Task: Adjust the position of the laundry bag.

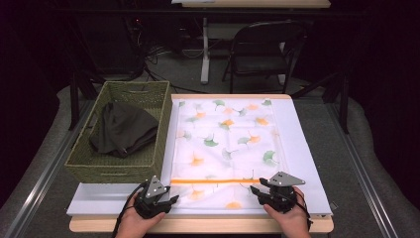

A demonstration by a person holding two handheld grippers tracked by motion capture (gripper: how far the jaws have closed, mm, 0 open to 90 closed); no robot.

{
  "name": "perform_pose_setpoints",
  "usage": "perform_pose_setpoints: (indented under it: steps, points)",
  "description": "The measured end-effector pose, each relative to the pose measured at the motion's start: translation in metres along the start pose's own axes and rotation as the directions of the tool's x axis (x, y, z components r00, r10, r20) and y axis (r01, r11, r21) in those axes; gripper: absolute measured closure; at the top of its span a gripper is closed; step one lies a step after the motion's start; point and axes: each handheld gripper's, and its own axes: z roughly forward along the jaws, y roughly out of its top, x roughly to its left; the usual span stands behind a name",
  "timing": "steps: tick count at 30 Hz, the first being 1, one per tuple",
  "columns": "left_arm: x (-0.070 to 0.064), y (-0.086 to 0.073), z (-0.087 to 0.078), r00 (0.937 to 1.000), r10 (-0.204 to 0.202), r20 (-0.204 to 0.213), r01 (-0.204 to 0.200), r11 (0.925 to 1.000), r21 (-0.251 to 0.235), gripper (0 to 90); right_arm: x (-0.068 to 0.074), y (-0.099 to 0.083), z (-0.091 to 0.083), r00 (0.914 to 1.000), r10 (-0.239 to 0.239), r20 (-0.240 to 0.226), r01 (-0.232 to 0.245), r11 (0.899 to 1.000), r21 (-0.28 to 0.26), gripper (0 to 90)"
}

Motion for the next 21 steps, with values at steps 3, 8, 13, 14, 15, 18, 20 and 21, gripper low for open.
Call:
perform_pose_setpoints:
  steps: [3, 8, 13, 14, 15, 18, 20, 21]
  points:
    - [-0.002, 0.0, 0.0, 1.0, -0.001, 0.006, 0.001, 1.0, 0.004, 58.1, -0.005, 0.0, 0.0, 0.9998, 0.014, 0.015, -0.014, 1.0, -0.005, 53.1]
    - [0.0, 0.0, 0.001, 0.9994, -0.018, 0.03, 0.018, 0.9998, -0.001, 64.1, -0.011, 0.001, -0.002, 0.9987, 0.019, 0.047, -0.018, 1.0, -0.009, 53.2]
    - [0.003, 0.0, 0.001, 0.9987, -0.046, 0.021, 0.046, 0.9989, -0.006, 72.4, -0.03, 0.003, -0.006, 0.9865, 0.06, 0.152, -0.055, 0.998, -0.038, 53.1]
    - [0.003, 0.0, 0.001, 0.9989, -0.044, 0.019, 0.044, 0.999, -0.006, 73.7, -0.035, 0.003, -0.007, 0.9816, 0.076, 0.175, -0.07, 0.997, -0.042, 53.1]
    - [0.003, 0.0, 0.001, 0.9989, -0.044, 0.019, 0.044, 0.999, -0.006, 74.4, -0.035, 0.003, -0.007, 0.9816, 0.076, 0.175, -0.07, 0.997, -0.042, 53.1]
    - [0.001, 0.001, 0.002, 0.9991, -0.041, 0.01, 0.041, 0.9992, 0.001, 76.6, -0.055, 0.003, -0.01, 0.959, 0.127, 0.253, -0.119, 0.992, -0.049, 54.4]
    - [0.001, 0.002, 0.001, 0.9997, -0.025, 0.006, 0.025, 0.9997, 0.006, 78.0, -0.065, 0.002, -0.011, 0.9472, 0.164, 0.276, -0.156, 0.986, -0.051, 55.2]
    - [0.0, 0.002, 0.001, 0.9997, -0.023, 0.004, 0.023, 0.9997, 0.005, 78.6, -0.07, 0.001, -0.011, 0.9413, 0.177, 0.288, -0.169, 0.984, -0.05, 55.6]
